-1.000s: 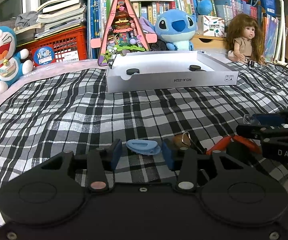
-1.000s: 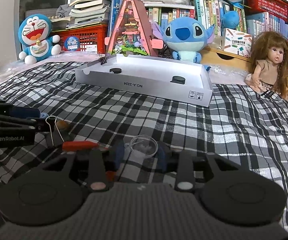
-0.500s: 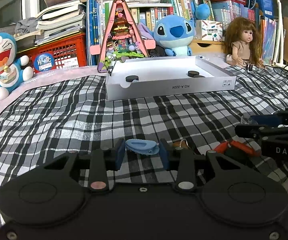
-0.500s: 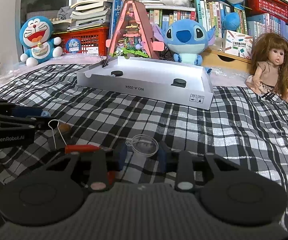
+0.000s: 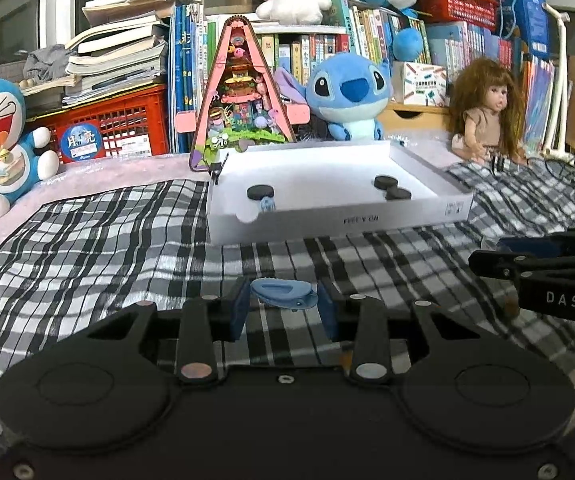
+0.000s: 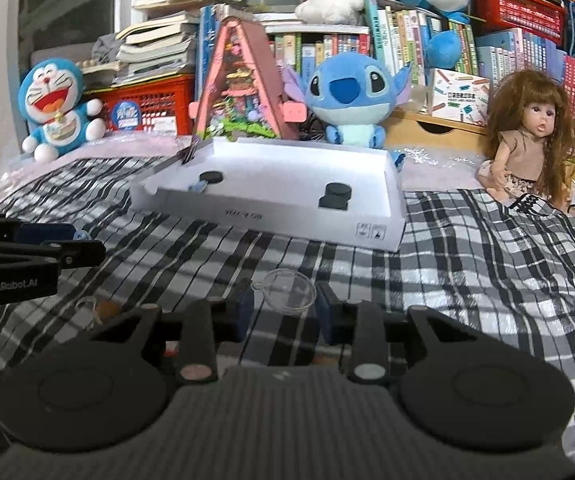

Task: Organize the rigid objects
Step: 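Carry the blue piece and clear cup over the white tray with both tools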

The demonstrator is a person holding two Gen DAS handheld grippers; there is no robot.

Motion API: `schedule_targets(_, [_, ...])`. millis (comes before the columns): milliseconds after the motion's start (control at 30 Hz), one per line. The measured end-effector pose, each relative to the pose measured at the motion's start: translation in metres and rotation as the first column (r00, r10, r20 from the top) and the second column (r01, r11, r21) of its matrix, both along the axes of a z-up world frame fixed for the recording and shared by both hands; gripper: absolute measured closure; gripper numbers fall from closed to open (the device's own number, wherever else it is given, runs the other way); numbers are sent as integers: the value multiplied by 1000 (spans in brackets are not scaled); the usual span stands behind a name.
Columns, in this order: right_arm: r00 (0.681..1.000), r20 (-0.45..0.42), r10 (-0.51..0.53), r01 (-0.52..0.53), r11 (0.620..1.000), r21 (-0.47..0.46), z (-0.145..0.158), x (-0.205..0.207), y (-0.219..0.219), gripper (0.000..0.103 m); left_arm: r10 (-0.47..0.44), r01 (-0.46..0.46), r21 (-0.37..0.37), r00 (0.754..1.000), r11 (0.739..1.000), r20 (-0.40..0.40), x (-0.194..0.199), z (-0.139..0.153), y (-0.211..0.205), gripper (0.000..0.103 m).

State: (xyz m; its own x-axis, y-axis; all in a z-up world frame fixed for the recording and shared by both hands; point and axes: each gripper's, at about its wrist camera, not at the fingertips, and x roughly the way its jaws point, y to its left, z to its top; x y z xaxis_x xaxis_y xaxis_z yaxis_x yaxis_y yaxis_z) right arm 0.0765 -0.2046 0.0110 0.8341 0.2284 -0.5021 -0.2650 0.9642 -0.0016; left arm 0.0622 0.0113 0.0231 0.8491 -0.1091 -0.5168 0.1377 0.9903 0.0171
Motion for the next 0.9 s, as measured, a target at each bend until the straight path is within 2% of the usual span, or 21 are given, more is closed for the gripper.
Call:
schedule_targets(367, [999, 13, -36, 36, 999, 27, 20, 27, -8, 62, 3, -3, -29, 1000, 1000, 12, 34, 26, 4, 69])
schedule_targets(500, [999, 0, -47, 47, 998, 36, 26, 43, -12, 62, 4, -4, -55, 1000, 998, -6, 56, 38, 8, 69])
schedule_targets(667, [998, -11, -68, 68, 996, 51, 34, 64, -17, 62, 18, -18, -53, 1000, 998, -4, 80, 49, 10, 69])
schedule_targets(900, [996, -3, -85, 85, 996, 36, 45, 91, -17, 62, 20, -23, -71, 999, 997, -42, 119, 58, 10, 69])
